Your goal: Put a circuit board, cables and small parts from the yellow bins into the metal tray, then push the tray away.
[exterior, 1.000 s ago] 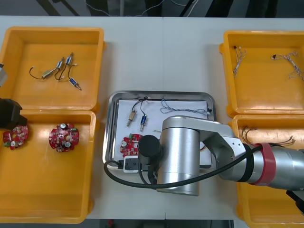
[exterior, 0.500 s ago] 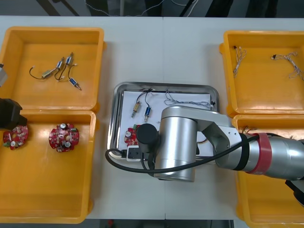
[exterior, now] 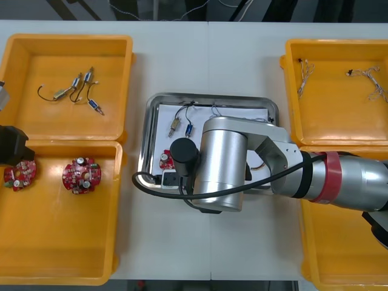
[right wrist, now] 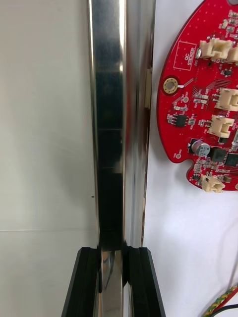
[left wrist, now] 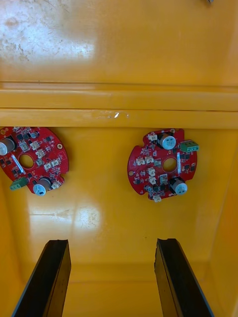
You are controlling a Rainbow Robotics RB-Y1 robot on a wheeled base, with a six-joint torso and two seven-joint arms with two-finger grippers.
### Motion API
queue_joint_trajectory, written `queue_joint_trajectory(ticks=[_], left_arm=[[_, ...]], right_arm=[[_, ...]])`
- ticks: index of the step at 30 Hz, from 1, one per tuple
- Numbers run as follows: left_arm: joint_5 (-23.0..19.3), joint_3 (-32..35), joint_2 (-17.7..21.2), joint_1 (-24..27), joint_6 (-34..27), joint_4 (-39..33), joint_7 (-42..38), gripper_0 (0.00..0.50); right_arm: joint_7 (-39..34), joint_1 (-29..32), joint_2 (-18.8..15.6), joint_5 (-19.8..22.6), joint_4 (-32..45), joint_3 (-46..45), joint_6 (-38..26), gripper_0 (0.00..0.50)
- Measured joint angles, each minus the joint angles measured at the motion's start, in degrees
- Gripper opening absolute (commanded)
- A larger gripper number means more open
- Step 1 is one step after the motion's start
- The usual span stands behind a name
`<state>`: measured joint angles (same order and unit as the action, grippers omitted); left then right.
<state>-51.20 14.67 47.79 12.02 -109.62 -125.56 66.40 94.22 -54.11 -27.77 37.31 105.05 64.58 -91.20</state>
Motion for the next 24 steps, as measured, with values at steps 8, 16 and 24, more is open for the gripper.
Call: queue_joint_trajectory(ticks=[8,16,24], left_arm=[[0.0,0.0,0.0,0.0,0.0,0.0,0.0,0.5],[0.0,0.0,0.0,0.0,0.0,0.0,0.0,0.5],[0.0,0.0,0.0,0.0,0.0,0.0,0.1,0.5]], right_arm=[[0.0,-1.5,0.0,-2.7,-1.5,0.0,1.2,0.082],[0.1,-1.8,0.0,-7.9,-1.6,0.0,3.0,0.079],[0.1,-2.0,0.0,-9.0,-3.9,0.0,5.7,0.079]])
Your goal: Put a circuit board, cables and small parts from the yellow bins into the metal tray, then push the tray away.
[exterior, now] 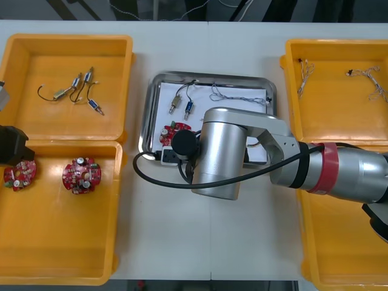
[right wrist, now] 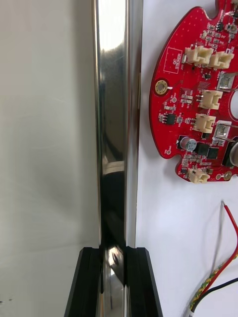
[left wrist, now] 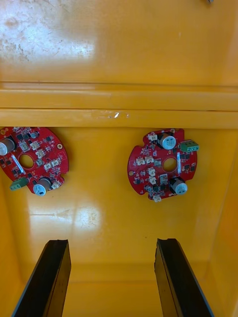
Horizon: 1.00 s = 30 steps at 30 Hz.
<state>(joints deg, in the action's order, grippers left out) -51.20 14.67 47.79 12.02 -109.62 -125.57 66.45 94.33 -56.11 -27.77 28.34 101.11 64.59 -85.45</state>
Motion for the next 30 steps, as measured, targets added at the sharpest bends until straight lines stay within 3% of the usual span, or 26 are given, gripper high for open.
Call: queue_joint_trajectory(ticks=[15,30], left_arm=[[0.0,0.0,0.0,0.0,0.0,0.0,0.0,0.5],[0.0,0.0,0.0,0.0,0.0,0.0,0.0,0.5]], right_arm=[[0.6,-2.9,0.0,-0.1,-5.5,0.0,7.4,0.077],[1.7,-5.1,-1.0,-0.4,-8.7,1.1,14.4,0.039]])
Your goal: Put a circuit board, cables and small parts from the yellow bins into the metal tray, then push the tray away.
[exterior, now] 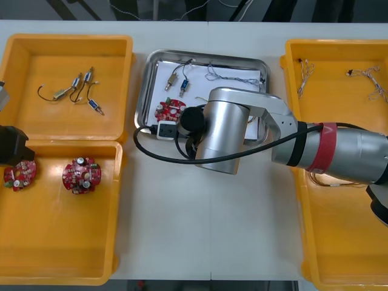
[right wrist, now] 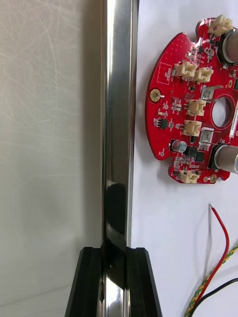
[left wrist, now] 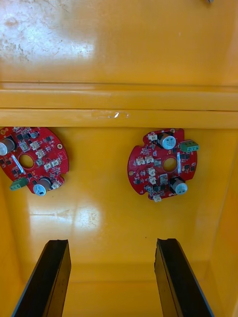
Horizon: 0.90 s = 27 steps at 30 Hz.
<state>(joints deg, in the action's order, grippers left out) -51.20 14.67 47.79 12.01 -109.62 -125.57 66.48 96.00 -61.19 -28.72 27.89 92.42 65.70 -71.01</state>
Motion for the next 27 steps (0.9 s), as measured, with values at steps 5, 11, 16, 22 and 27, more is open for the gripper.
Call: queue_joint_trajectory(ticks=[5,11,16,22,27], left_arm=[[0.0,0.0,0.0,0.0,0.0,0.0,0.0,0.5],[0.0,0.0,0.0,0.0,0.0,0.0,0.0,0.5],[0.0,0.0,0.0,0.0,0.0,0.0,0.0,0.5],[0.0,0.0,0.0,0.0,0.0,0.0,0.0,0.5],[0.0,0.0,0.0,0.0,0.0,0.0,0.0,0.5]], right_arm=[[0.7,-1.3,-1.7,-0.2,0.0,2.2,3.7,0.033],[0.7,-1.5,-2.7,-0.3,-0.1,2.5,5.3,0.026],[0.7,-1.7,-2.7,-0.5,-1.3,2.5,7.3,0.019],[0.8,-2.7,-2.7,-0.5,-3.5,2.5,9.0,0.004],[0.8,-3.5,-2.7,-0.6,-5.9,2.5,11.9,0.001]])
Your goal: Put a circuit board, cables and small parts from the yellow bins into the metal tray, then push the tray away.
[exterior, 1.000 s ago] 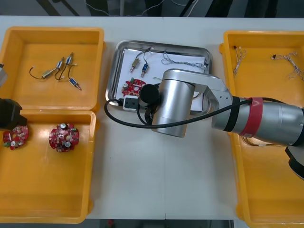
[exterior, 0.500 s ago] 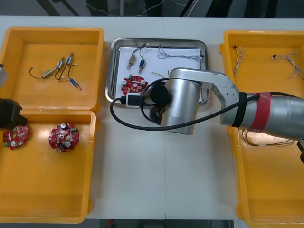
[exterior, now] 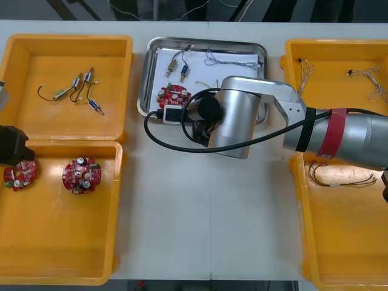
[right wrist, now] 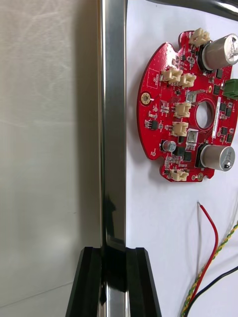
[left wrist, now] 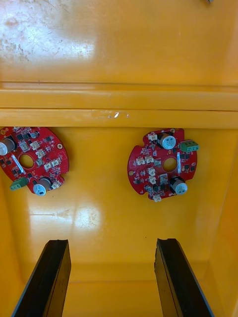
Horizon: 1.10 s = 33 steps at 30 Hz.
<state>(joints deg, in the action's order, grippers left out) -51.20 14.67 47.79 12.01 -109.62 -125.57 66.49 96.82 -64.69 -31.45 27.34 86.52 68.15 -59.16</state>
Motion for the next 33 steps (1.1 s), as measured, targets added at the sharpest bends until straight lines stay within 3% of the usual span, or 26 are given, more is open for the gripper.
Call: queue_joint_trajectory(ticks=[23,30,31,32,33], left_arm=[[0.0,0.0,0.0,0.0,0.0,0.0,0.0,0.5],[0.0,0.0,0.0,0.0,0.0,0.0,0.0,0.5],[0.0,0.0,0.0,0.0,0.0,0.0,0.0,0.5],[0.0,0.0,0.0,0.0,0.0,0.0,0.0,0.5],[0.0,0.0,0.0,0.0,0.0,0.0,0.0,0.5]], right_arm=[[2.9,-1.9,0.0,-0.7,-9.3,0.0,12.4,0.0],[2.9,-2.1,0.0,-0.8,-10.2,0.0,13.4,0.0],[2.9,-2.1,0.0,-0.8,-10.2,0.0,13.4,0.007],[2.9,-2.1,0.0,-0.8,-10.2,0.0,13.4,0.073],[2.9,-2.1,0.0,-0.8,-10.3,0.0,13.4,0.177]])
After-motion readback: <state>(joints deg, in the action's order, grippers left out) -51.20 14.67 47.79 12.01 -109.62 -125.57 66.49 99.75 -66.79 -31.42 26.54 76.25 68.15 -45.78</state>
